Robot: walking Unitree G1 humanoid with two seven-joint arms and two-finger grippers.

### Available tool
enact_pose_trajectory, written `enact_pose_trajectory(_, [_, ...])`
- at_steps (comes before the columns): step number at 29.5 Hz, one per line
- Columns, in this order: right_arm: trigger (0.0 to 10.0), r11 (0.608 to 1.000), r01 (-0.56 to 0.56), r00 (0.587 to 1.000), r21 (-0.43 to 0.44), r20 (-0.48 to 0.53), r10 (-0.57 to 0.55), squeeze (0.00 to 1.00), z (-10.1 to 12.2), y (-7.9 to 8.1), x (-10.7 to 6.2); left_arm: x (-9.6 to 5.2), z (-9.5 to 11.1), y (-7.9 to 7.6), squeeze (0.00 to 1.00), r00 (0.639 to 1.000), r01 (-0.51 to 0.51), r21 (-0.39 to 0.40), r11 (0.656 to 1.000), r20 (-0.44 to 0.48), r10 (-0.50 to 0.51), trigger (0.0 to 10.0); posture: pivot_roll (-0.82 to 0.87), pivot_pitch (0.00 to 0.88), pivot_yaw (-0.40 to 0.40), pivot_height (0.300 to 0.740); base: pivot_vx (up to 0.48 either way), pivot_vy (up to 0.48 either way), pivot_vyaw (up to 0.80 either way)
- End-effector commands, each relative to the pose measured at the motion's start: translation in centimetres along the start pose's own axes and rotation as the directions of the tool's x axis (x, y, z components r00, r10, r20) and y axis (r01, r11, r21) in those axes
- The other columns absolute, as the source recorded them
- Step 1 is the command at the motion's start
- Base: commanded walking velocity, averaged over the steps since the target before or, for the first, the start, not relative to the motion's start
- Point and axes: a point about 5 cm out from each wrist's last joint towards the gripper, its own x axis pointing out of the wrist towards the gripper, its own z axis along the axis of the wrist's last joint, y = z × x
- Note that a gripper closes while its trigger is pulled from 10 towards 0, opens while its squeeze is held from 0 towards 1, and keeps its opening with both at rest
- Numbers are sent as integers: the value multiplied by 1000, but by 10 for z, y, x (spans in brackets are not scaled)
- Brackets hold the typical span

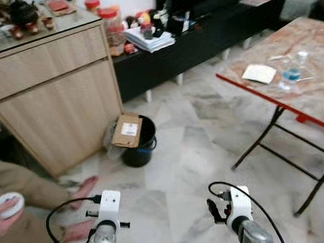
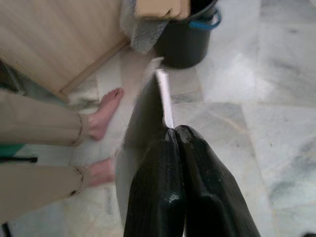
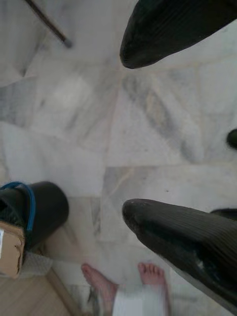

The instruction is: Picking trash to rubbish bin

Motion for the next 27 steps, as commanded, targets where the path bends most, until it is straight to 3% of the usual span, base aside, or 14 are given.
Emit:
enact_pose_trajectory(1, [10000,1000,-19,1000,2,12,19,0,5,6,3,-1,-4,5,0,1000,-18,-1,1000,-11,18,10000,29,103,-25,740,296,0,0])
enact_pose_trajectory(9, [10000,999,-30,999,-24,20,31,0,6,7,3,-1,-4,6,0,1000,-21,-2,1000,-10,21,10000,28,93,-24,740,295,0,0])
enact_pose_trajectory(14, [10000,999,-35,999,-35,16,36,0,6,7,3,-1,-3,5,0,1000,-22,-7,1000,-5,22,10000,25,79,-29,740,294,0,800])
enact_pose_trajectory(27, [10000,999,-39,999,-26,20,40,0,8,8,4,2,4,8,0,999,-29,-8,1000,16,29,10000,23,68,-25,740,295,0,0])
